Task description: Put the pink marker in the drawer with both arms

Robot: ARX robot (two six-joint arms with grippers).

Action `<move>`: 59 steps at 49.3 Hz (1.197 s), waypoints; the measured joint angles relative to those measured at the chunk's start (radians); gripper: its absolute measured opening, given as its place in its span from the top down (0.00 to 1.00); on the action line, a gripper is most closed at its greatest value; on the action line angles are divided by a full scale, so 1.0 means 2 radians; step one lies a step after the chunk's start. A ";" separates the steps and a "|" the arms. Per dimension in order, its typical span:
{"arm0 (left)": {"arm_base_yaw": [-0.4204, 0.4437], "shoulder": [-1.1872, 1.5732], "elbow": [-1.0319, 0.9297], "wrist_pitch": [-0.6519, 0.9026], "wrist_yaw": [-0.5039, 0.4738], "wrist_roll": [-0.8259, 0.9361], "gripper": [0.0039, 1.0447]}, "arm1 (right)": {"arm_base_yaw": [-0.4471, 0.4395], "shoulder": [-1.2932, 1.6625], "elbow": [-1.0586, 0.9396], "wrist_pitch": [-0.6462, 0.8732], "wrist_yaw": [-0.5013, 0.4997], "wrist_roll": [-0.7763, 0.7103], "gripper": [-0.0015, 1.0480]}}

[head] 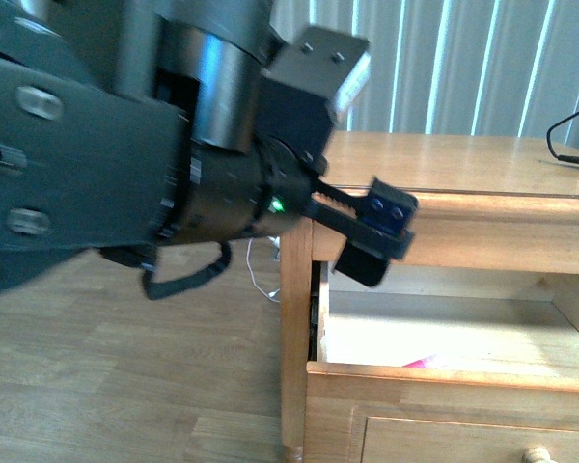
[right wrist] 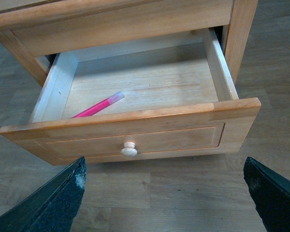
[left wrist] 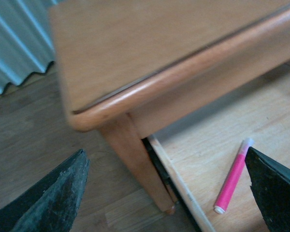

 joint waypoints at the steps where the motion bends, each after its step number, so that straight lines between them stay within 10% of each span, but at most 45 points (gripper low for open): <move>1: 0.001 -0.008 -0.006 0.002 -0.004 -0.002 0.06 | 0.000 0.000 0.000 0.000 0.000 0.000 0.09; 35: 0.012 -0.552 -0.323 -0.158 -0.171 -0.148 0.06 | 0.000 0.000 0.000 0.000 0.000 0.000 0.09; 59: 0.173 -0.690 -0.455 -0.126 -0.019 -0.130 0.96 | 0.000 0.000 0.000 0.000 0.000 0.000 0.09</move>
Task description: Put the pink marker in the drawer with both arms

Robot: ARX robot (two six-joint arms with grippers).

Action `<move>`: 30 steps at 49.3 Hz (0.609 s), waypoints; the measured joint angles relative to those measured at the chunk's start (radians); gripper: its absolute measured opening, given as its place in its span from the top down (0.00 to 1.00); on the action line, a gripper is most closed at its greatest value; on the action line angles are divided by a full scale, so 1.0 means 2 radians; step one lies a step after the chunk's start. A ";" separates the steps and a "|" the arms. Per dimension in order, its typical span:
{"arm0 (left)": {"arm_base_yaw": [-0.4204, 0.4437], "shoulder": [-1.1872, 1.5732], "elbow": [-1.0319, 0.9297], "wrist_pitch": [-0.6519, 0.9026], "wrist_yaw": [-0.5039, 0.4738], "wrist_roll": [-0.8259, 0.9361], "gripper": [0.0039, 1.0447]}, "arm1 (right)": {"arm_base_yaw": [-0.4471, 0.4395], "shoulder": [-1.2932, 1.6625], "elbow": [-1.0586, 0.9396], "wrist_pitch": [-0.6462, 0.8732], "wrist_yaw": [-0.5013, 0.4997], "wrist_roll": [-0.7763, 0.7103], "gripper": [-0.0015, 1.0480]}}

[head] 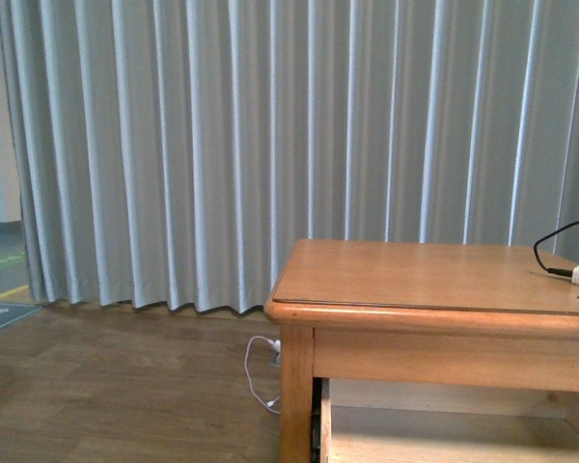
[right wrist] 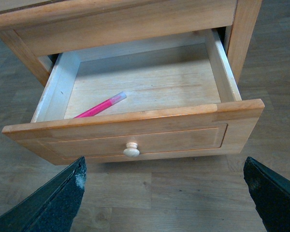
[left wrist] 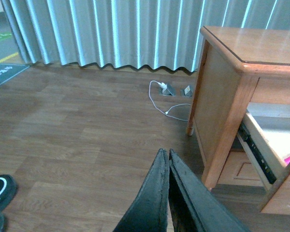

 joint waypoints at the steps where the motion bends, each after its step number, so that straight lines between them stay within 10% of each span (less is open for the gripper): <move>1: 0.004 -0.004 -0.002 -0.001 0.005 0.000 0.96 | 0.000 0.000 0.000 0.000 0.000 0.000 0.09; 12: 0.075 -0.045 -0.025 -0.020 0.087 0.001 0.96 | 0.000 0.000 0.000 0.000 0.000 0.000 0.09; 30: 0.095 -0.130 -0.048 -0.095 0.093 0.001 0.96 | 0.000 0.000 0.000 0.000 0.000 0.000 0.09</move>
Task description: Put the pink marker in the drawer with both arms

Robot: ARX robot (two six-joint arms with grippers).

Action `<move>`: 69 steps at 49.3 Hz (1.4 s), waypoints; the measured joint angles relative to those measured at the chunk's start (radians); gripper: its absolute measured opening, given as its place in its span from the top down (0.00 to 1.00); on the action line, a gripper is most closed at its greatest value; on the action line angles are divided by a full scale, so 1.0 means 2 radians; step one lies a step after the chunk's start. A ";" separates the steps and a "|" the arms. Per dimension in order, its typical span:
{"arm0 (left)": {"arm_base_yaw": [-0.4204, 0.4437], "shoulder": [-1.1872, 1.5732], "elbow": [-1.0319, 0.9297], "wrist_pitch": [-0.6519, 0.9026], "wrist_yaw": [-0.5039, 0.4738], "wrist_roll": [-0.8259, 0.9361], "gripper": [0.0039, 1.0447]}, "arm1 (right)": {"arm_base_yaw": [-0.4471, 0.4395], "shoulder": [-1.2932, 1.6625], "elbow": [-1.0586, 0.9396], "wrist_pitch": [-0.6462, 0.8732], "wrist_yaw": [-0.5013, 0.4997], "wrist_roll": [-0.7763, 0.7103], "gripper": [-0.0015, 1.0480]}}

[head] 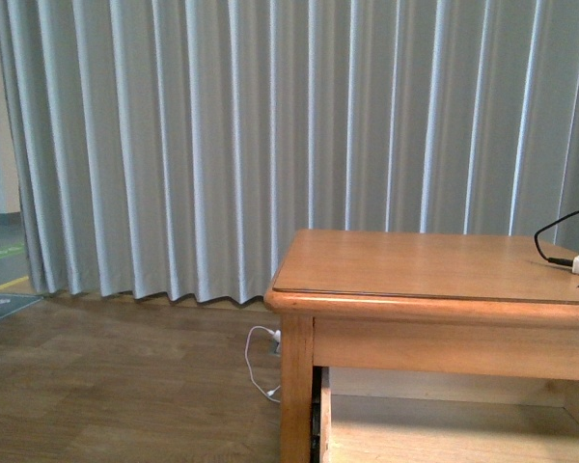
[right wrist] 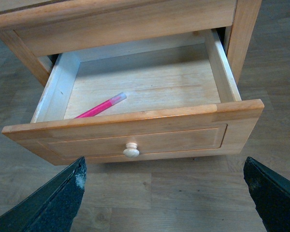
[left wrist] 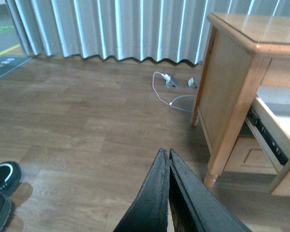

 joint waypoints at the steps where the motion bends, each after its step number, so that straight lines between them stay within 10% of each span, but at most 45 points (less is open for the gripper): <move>1: 0.000 -0.020 -0.003 -0.015 0.002 0.001 0.96 | 0.000 0.000 0.000 0.000 0.000 0.000 0.09; 20: 0.000 -0.043 -0.003 -0.018 0.001 0.000 0.96 | 0.000 0.000 0.000 0.000 0.000 0.000 0.09; 27: 0.000 -0.043 -0.003 -0.018 0.000 0.000 0.74 | 0.004 -0.006 -0.022 0.070 0.062 -0.067 0.09; 46: 0.000 -0.043 -0.003 -0.018 0.001 0.000 0.05 | -0.006 0.249 -0.049 0.185 0.043 -0.196 0.09; 69: 0.000 -0.043 -0.003 -0.018 0.001 0.000 0.06 | 0.082 0.570 0.051 0.421 0.113 -0.146 0.09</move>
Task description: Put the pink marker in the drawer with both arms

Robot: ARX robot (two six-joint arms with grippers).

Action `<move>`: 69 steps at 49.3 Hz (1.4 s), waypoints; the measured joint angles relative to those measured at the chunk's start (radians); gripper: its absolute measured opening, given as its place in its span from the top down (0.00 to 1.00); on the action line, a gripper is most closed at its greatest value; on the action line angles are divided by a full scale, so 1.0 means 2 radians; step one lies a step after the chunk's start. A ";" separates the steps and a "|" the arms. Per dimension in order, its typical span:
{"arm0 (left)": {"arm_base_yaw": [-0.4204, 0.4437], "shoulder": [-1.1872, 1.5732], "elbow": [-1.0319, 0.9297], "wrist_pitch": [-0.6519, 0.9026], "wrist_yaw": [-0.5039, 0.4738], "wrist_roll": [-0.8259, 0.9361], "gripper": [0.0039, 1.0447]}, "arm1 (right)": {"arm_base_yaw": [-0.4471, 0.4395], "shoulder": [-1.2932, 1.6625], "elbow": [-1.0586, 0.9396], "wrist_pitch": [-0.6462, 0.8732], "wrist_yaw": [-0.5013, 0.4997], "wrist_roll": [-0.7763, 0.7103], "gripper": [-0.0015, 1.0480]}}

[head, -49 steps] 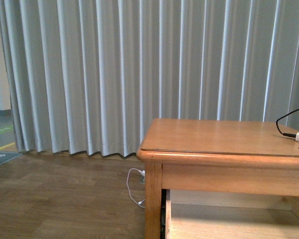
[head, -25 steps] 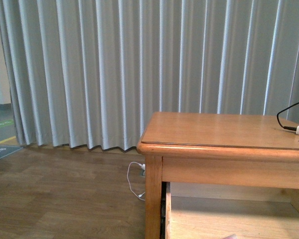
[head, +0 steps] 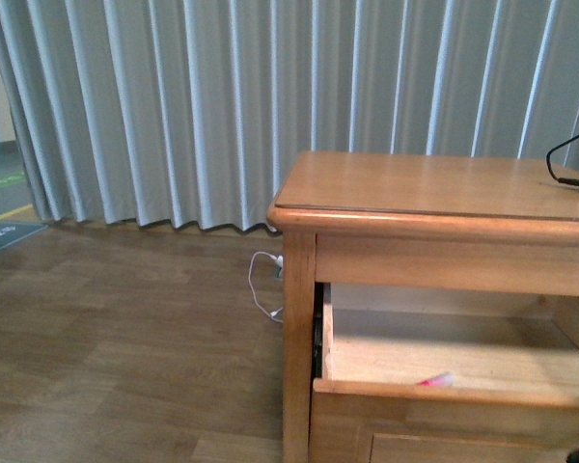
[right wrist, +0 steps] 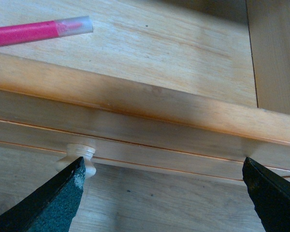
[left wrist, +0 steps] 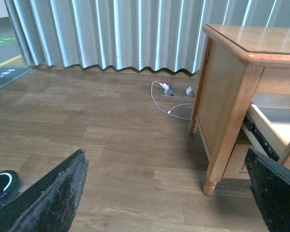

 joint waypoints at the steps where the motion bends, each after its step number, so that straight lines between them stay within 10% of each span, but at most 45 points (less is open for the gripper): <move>1: 0.000 0.000 0.000 0.000 0.000 0.000 0.06 | 0.001 0.009 0.007 0.002 0.002 0.002 0.09; 43: 0.000 0.000 0.000 0.000 0.000 0.000 0.06 | 0.018 0.240 0.315 -0.007 0.036 0.064 0.09; 69: 0.000 0.000 0.000 0.000 0.000 0.000 0.06 | 0.012 0.186 0.252 0.014 0.010 0.088 0.09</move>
